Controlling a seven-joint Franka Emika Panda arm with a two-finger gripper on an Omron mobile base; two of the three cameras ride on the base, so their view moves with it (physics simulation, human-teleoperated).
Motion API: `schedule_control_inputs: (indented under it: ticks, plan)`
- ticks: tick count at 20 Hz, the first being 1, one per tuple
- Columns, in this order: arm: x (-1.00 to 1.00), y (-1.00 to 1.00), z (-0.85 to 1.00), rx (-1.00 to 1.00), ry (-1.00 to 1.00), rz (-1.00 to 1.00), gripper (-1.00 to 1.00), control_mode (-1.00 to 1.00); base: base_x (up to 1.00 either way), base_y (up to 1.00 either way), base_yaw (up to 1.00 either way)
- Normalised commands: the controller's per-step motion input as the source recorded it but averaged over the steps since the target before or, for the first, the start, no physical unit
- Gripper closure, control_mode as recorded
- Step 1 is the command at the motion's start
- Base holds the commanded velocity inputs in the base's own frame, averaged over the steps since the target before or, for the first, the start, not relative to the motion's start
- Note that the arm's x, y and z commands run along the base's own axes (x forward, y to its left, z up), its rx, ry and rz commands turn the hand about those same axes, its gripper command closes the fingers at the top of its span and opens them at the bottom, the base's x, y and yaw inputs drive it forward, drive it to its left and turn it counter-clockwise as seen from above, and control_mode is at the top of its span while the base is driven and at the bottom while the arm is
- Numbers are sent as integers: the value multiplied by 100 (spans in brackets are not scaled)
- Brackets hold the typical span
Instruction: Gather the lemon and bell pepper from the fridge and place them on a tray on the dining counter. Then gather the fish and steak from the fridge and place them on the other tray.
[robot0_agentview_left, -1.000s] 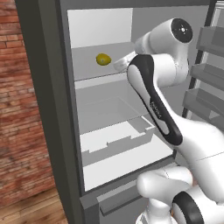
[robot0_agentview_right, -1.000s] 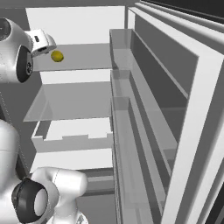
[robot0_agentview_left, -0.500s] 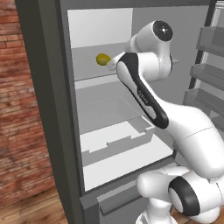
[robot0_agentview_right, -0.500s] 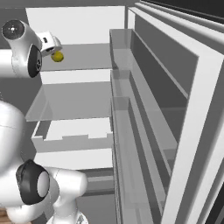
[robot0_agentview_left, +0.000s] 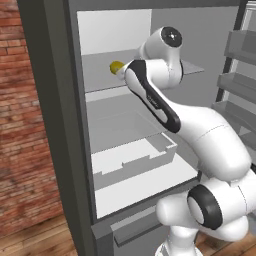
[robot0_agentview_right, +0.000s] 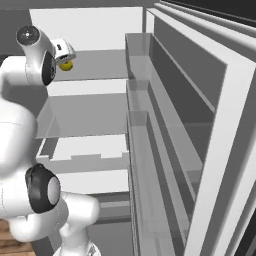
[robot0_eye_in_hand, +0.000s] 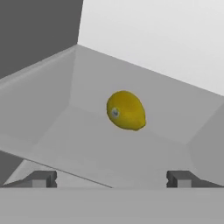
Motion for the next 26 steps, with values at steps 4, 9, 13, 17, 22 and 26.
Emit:
schedule_control_inputs:
  ticks: [4,9,13,17,22,26]
  plan:
    - [48,9,-5,0,4,0,-100,-100,0,0,0]
    - [50,10,-1,0,6,0,-100,-100,0,0,0]
    - [45,12,-6,-2,8,0,-100,-100,0,0,0]
    - [45,11,-8,-1,6,0,-100,-100,0,0,0]
    - [44,10,-9,-1,4,0,-100,-100,0,0,0]
    - [25,7,-18,-1,3,0,-100,-100,0,0,0]
